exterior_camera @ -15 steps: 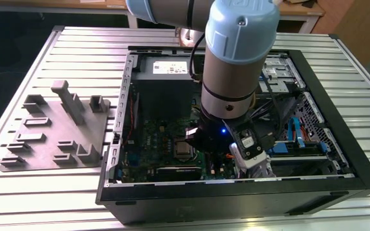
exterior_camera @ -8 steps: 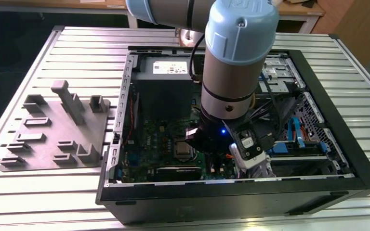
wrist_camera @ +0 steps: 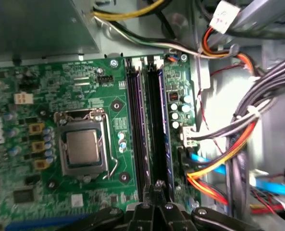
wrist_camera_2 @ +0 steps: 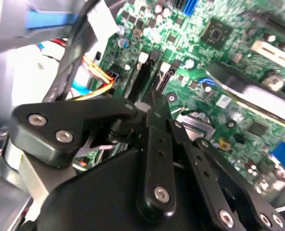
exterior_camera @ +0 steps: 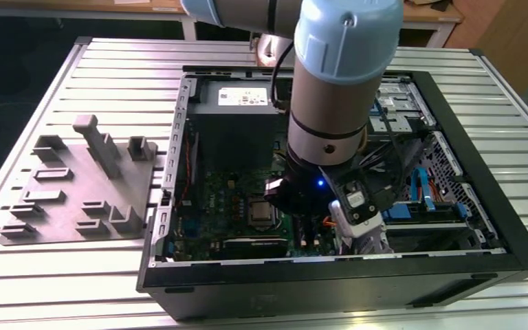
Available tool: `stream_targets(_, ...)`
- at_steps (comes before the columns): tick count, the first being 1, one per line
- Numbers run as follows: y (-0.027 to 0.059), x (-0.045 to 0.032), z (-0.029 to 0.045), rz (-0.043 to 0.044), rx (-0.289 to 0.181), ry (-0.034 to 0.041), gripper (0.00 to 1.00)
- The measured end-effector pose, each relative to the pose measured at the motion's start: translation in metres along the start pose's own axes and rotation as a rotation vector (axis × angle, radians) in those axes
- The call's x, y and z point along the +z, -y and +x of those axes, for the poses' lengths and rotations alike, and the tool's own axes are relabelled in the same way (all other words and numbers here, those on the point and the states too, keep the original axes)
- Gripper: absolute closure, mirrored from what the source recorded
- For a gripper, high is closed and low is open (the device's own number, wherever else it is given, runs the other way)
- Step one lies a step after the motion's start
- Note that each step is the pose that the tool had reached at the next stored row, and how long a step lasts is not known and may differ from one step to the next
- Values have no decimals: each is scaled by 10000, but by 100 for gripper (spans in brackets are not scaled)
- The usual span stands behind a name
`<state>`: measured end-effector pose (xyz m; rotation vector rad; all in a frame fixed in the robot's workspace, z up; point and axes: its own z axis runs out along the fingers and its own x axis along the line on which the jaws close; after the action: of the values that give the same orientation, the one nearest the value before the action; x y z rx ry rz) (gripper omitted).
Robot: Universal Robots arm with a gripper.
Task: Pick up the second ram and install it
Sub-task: 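Press down the second ram until it locks into place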
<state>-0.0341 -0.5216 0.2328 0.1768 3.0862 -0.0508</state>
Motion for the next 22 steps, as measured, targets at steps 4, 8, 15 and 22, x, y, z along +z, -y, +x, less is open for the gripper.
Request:
stream_targets(4,0,-52,-2,1,0,0,90)
stream_targets(8,-63,-56,6,5,1,-1,90)
stream_targets(15,-290,-67,31,5,0,0,90)
stream_targets(22,-290,-170,26,1,0,1,90)
